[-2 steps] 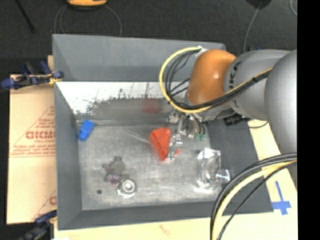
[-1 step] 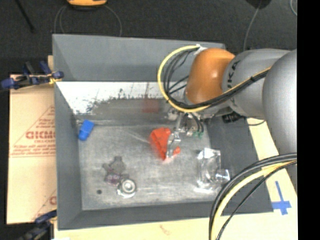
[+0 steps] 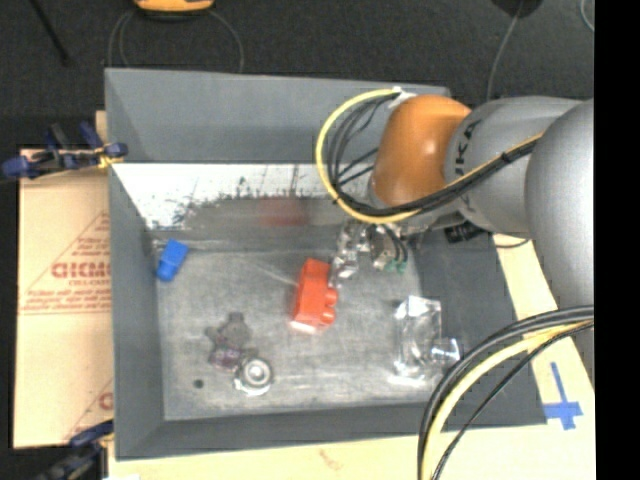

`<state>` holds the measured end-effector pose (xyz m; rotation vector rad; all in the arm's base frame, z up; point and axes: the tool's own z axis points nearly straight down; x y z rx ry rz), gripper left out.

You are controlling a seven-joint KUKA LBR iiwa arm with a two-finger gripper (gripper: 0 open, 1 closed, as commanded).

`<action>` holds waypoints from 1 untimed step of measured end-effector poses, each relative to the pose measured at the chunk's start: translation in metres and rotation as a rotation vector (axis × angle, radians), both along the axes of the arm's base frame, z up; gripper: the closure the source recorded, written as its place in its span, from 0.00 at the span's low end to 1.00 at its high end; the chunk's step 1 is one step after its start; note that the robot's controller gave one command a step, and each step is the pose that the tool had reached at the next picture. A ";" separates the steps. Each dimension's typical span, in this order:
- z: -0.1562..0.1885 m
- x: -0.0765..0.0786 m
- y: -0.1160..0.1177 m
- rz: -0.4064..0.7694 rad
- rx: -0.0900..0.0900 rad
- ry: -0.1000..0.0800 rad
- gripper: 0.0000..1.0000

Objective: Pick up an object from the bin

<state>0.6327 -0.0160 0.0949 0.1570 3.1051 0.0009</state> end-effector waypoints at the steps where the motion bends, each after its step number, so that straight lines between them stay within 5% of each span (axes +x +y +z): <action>1: -0.008 -0.006 0.001 0.001 0.000 0.020 0.00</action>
Offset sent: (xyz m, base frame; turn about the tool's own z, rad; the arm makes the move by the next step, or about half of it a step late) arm 0.0000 0.0000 0.0000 0.0000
